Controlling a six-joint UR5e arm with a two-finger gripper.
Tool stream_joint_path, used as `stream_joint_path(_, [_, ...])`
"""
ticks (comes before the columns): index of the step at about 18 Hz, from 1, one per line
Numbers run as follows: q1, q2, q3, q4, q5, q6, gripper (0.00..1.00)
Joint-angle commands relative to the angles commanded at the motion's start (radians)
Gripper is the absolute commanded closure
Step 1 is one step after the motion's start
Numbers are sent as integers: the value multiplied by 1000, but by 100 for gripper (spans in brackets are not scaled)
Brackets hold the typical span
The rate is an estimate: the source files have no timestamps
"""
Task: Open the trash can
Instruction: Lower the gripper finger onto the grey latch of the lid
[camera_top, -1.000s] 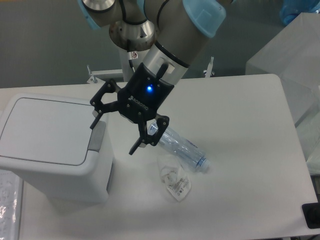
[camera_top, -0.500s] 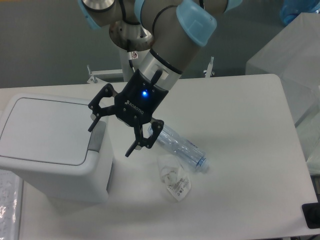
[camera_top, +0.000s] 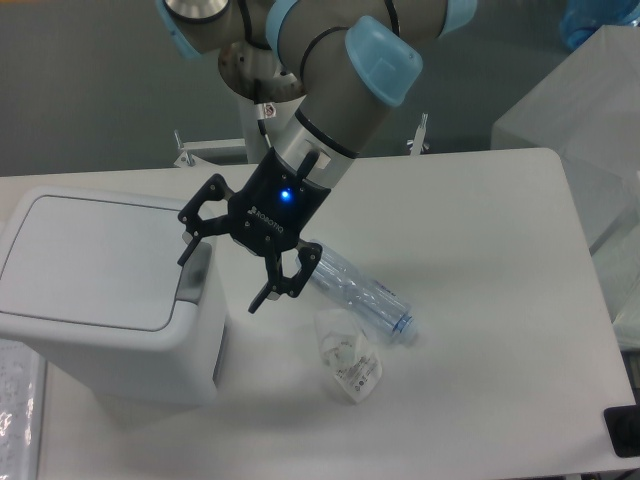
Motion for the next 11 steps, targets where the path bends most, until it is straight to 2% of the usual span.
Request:
stream_joint_path(7, [0,-9,-5,8,2,3,0])
stream_joint_path(11, [0,-15,-6,31,28,5,0])
